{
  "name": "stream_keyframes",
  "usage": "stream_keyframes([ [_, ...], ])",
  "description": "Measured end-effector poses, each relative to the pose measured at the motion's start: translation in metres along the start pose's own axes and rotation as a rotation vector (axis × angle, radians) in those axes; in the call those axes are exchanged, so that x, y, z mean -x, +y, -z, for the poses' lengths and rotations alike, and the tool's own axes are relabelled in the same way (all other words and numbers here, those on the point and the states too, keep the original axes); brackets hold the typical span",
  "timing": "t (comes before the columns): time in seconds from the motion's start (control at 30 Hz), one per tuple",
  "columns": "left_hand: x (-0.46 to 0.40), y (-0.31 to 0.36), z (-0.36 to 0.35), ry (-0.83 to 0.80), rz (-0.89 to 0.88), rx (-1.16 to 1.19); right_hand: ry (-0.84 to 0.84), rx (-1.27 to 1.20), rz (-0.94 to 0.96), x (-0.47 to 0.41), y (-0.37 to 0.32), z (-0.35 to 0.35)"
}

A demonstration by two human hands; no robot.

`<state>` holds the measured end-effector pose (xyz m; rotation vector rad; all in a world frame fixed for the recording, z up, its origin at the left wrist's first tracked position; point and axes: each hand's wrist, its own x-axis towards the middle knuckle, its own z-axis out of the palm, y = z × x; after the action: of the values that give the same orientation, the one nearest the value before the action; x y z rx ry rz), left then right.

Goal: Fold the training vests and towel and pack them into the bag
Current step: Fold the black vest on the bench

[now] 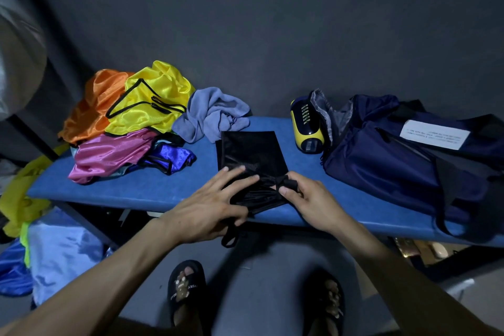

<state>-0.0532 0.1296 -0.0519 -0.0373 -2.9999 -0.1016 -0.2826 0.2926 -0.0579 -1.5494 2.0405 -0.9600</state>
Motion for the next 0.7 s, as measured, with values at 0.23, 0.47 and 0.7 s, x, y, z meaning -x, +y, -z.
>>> stream_keyframes([
  [0.23, 0.004, -0.003, -0.007, 0.129, 0.209, 0.661, -0.001, -0.058, -0.058, -0.003, -0.002, 0.001],
  [0.47, -0.015, 0.002, -0.012, 0.342, 0.651, 0.958, 0.093, -0.198, -0.189, -0.028, -0.001, -0.004],
  [0.7, -0.038, 0.000, -0.018, 0.525, 0.936, 0.738, 0.286, -0.165, -0.224, -0.032, -0.007, -0.018],
])
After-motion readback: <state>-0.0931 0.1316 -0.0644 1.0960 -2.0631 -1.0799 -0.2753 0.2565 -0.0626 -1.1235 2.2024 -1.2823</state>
